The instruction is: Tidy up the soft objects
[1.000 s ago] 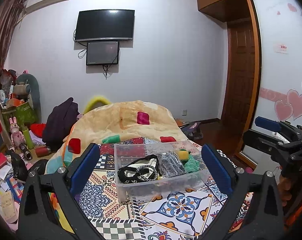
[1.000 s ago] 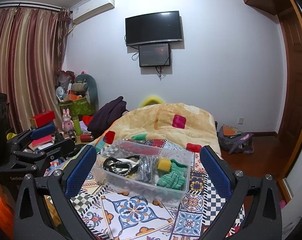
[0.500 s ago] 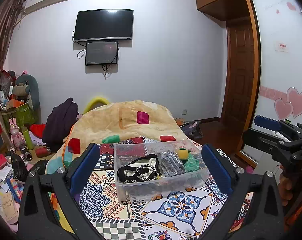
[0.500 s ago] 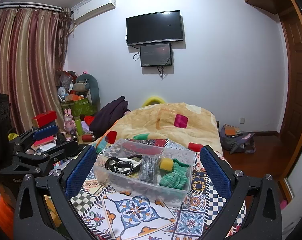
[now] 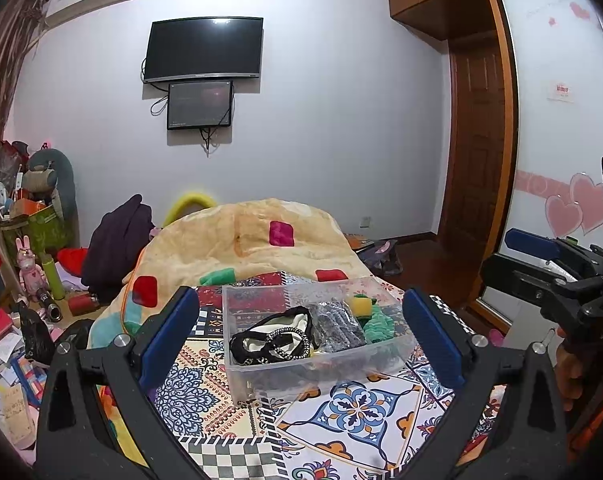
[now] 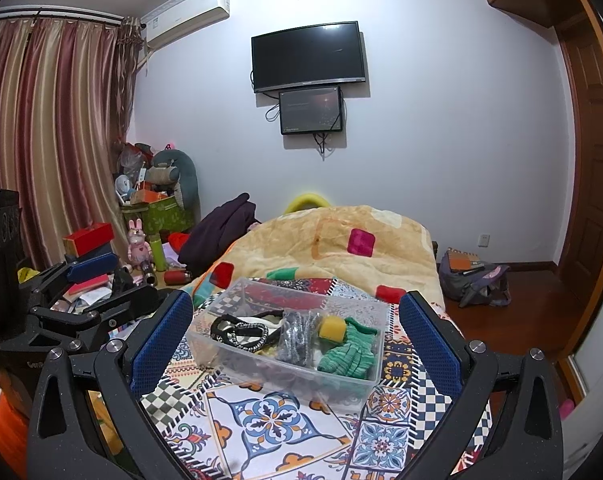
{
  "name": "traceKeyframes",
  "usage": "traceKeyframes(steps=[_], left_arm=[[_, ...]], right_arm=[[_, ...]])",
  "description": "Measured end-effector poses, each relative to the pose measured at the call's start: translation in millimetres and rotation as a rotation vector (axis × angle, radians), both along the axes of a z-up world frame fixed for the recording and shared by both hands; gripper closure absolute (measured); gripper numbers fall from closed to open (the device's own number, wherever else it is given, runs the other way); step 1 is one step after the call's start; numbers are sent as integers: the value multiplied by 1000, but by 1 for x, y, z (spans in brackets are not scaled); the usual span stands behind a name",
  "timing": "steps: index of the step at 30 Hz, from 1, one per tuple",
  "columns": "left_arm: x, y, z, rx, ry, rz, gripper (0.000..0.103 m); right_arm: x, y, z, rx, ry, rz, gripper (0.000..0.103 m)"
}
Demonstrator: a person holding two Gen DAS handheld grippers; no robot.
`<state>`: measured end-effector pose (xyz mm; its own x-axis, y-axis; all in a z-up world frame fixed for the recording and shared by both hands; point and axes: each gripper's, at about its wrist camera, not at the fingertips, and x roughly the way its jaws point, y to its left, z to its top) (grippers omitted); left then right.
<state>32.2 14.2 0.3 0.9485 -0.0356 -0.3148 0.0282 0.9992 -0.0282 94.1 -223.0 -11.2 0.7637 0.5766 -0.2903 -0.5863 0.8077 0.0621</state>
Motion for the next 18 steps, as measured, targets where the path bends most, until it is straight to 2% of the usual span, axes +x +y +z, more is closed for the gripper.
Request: traceKeyframes(steps=[18], left_arm=[[-6, -5, 3, 2, -5, -24, 0]], right_arm=[[3, 0, 0, -6, 11, 1, 0]])
